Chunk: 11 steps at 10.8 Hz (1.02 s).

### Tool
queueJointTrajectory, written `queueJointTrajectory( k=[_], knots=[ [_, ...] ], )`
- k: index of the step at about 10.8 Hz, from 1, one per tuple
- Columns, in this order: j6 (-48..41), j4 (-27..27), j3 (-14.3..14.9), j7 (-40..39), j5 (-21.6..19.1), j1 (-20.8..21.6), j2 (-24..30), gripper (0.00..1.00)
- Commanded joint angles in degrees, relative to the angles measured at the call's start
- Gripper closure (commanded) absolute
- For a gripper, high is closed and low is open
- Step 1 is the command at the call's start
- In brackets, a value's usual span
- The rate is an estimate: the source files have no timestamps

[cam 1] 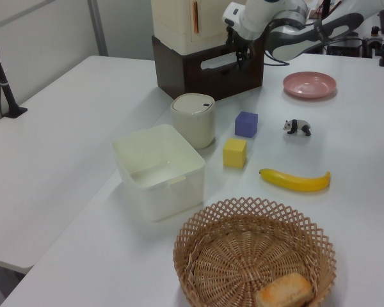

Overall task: Open the drawer
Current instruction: 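Lower the gripper and hook the white drawer handle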

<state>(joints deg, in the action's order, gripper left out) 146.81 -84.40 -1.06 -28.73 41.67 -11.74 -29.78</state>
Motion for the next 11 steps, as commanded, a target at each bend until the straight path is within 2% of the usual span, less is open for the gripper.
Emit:
queueJointTrajectory(
  k=[1,4,6,9,11],
  knots=[
    [2.1,-2.4,0.1,-0.7,1.4,-0.1,0.7,0.08],
    [2.2,-3.2,0.1,-0.7,1.7,-0.1,0.4,0.15],
    [2.3,-3.0,0.0,-0.7,3.5,-0.1,-0.3,0.18],
    [2.3,-2.7,0.1,-0.8,5.9,-0.6,-1.1,0.33],
    [3.6,-2.7,0.1,-0.8,6.1,-0.9,-1.5,0.37]
  ],
)
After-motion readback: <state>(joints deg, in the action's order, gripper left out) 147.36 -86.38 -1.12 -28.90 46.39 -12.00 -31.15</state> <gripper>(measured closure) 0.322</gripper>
